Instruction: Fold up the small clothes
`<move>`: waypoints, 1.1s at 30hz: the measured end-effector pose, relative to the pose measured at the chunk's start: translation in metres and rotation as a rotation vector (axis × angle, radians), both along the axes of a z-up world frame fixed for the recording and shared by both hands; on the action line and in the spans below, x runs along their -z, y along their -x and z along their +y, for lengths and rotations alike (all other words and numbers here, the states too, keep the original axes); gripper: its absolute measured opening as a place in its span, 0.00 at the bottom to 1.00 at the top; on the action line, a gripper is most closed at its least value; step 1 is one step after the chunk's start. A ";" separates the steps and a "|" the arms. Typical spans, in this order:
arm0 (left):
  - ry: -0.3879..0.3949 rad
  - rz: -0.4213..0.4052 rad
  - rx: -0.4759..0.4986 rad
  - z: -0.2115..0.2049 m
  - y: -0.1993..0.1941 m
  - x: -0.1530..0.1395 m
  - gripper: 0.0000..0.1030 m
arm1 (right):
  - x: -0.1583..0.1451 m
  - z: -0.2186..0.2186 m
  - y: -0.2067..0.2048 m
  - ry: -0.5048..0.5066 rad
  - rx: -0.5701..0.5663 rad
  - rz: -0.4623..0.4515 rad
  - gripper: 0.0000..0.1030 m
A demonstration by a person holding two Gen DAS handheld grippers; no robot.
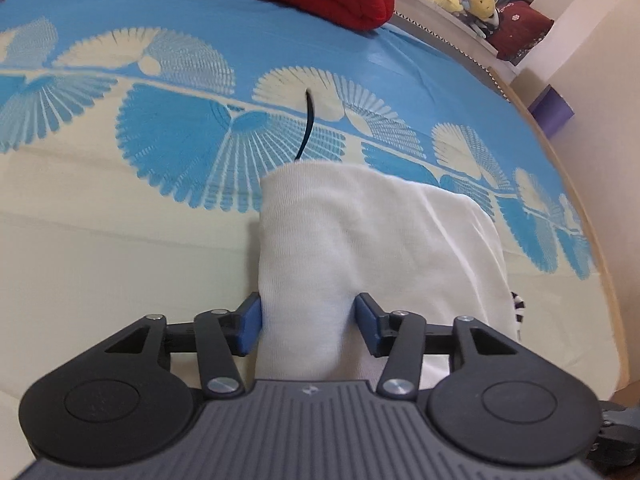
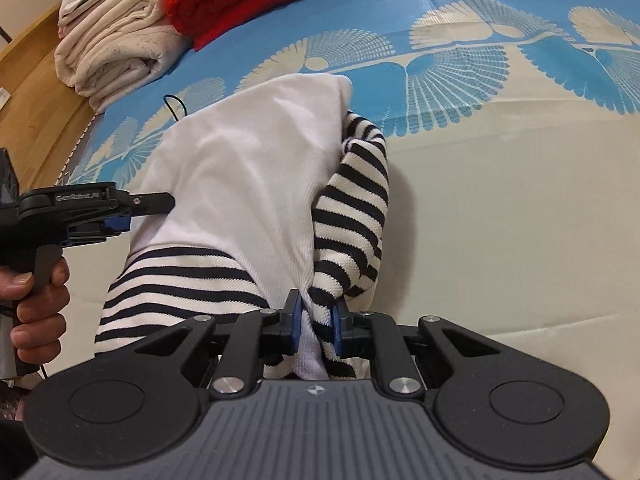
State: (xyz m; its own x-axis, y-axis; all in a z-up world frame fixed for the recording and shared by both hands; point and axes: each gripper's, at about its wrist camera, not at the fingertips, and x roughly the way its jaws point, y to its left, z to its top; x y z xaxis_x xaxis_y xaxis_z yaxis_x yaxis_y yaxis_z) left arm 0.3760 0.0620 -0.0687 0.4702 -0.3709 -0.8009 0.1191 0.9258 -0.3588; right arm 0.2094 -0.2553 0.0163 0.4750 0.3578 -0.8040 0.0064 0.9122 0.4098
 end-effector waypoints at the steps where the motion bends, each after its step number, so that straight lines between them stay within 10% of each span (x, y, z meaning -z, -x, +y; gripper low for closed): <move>1: -0.018 -0.017 -0.004 0.000 0.003 -0.004 0.58 | 0.001 -0.001 0.000 -0.001 0.002 0.002 0.15; 10: -0.063 -0.068 0.004 0.018 0.059 -0.061 0.57 | -0.015 -0.014 0.006 -0.041 0.031 -0.066 0.07; 17: -0.058 0.010 0.148 -0.008 0.097 -0.034 0.33 | -0.041 -0.030 0.017 -0.077 0.048 -0.161 0.06; 26: -0.025 -0.125 0.346 -0.029 0.122 -0.043 0.32 | -0.057 -0.063 0.044 -0.062 0.097 -0.192 0.06; 33: -0.316 -0.003 0.490 -0.055 0.124 0.015 0.35 | -0.001 -0.052 0.023 0.076 0.076 -0.005 0.06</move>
